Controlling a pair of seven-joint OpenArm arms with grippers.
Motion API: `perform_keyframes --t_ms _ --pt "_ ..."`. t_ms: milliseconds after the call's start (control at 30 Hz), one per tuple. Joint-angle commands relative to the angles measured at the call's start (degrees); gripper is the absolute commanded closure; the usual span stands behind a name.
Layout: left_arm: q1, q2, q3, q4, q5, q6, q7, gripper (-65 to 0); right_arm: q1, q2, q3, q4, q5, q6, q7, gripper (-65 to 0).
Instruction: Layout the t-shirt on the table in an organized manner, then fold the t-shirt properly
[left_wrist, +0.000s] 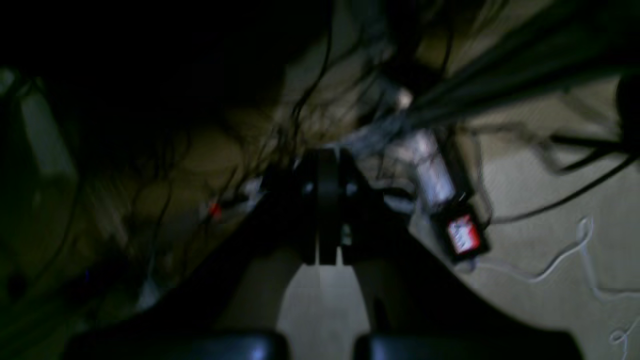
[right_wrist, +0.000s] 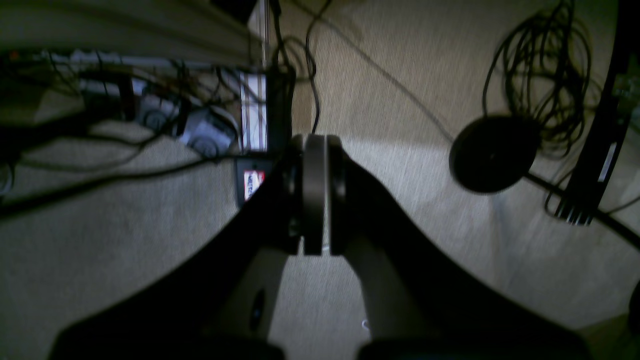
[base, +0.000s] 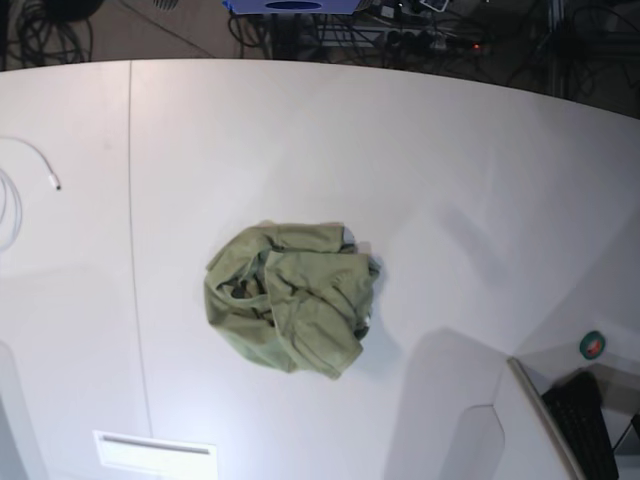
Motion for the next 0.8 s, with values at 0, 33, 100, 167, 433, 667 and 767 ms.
perform_keyframes --t_ms 0,33,100,167,433,667,767 --pt "0.46 -0.71 -0.06 -0.21 -0.23 0.32 -0.87 0.0 -0.94 0.23 0.23 -0.02 0.19 0.23 0.95 0.0" --pt "0.28 -0.71 -0.06 -0.30 -0.23 0.32 -0.87 0.0 -0.94 0.23 0.23 -0.02 0.19 0.23 0.86 0.0" --pt "0.20 -0.71 -0.06 -0.39 -0.23 0.32 -0.87 0.0 -0.94 0.23 0.23 -0.02 0.19 0.23 0.43 0.0" --pt "0.11 -0.54 -0.06 -0.39 -0.23 0.32 -0.87 0.0 -0.14 0.23 0.23 -0.02 0.19 0.23 -2.30 0.0" --pt "-0.24 0.52 0.29 -2.24 -0.23 0.32 -0.87 0.0 1.35 -0.03 0.23 -0.11 0.19 0.23 -7.49 0.0" --pt "-3.06 1.57 0.37 -7.16 -0.14 0.32 -0.87 0.0 1.17 -0.03 0.23 -0.11 0.19 0.23 -7.49 0.0" --pt "-3.14 1.66 0.37 -7.16 0.21 0.32 -0.78 0.0 1.17 -0.03 0.06 -0.11 0.19 0.23 -7.57 0.0"
